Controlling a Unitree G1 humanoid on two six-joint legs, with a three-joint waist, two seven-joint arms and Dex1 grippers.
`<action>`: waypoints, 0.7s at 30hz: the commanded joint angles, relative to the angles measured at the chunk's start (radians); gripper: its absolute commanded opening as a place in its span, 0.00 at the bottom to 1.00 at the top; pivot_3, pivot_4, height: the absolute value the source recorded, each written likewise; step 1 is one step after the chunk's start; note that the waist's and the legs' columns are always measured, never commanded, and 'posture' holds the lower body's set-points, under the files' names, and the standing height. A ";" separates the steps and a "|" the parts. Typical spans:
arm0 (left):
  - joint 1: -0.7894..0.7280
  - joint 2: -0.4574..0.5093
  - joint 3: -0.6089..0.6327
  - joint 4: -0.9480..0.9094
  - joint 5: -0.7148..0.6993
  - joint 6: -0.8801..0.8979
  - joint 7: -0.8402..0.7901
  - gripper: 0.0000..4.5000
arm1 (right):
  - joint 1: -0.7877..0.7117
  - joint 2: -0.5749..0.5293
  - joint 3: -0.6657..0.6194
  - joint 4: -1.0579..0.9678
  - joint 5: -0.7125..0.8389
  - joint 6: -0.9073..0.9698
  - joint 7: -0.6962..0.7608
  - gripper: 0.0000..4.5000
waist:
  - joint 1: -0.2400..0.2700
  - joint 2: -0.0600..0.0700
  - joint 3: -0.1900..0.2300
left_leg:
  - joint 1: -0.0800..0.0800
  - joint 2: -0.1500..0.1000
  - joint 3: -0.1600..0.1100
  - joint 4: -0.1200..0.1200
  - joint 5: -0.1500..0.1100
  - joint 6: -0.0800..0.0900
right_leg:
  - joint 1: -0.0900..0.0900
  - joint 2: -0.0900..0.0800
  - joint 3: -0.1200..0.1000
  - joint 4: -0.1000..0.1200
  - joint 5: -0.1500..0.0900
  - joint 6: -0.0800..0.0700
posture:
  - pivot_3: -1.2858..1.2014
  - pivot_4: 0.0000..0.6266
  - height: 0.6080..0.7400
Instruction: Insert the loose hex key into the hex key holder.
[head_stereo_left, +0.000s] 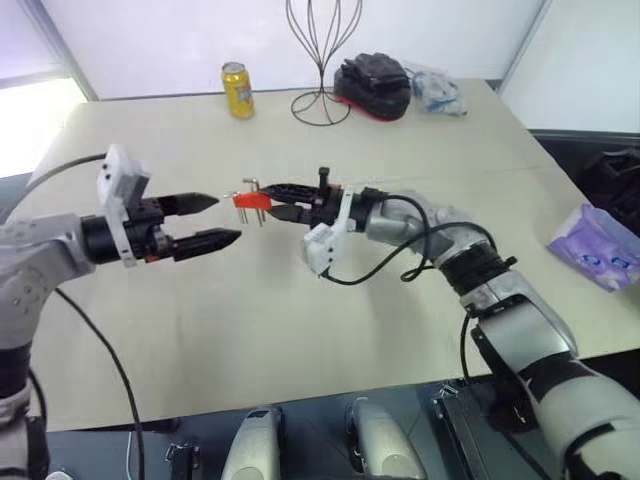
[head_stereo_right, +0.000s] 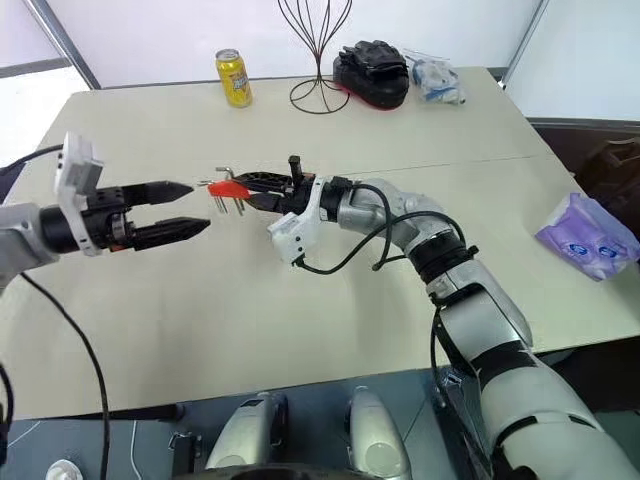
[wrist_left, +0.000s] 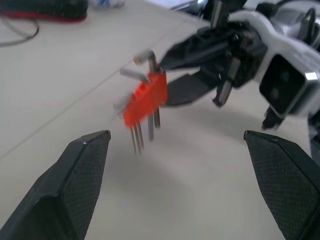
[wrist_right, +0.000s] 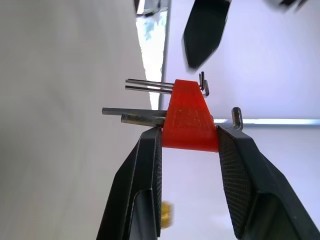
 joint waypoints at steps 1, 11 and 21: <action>-0.086 -0.034 -0.009 0.017 -0.038 0.011 -0.004 1.00 | -0.055 -0.032 -0.042 -0.066 -0.039 -0.045 -0.126 0.23 | 0.001 0.000 0.000 | 0.000 0.000 0.000 0.000 0.000 0.000 | 0.000 0.000 0.000 0.000 0.000 0.000 | 0.52 0.24 1.00; -0.152 -0.086 -0.031 0.048 -0.033 0.022 -0.009 1.00 | -0.070 -0.066 -0.024 -0.045 -0.024 -0.076 -0.164 0.23 | -0.001 0.000 0.000 | 0.000 0.000 0.000 0.000 0.000 0.000 | 0.000 0.000 0.000 0.001 0.000 0.000 | 0.52 0.24 1.00; -0.173 -0.100 -0.015 0.052 -0.052 0.027 -0.004 1.00 | -0.058 -0.056 -0.022 -0.046 0.017 -0.075 -0.124 0.23 | -0.001 0.000 0.000 | 0.000 0.000 0.000 0.001 0.000 0.000 | 0.000 0.000 0.000 0.001 0.000 0.000 | 0.52 0.24 1.00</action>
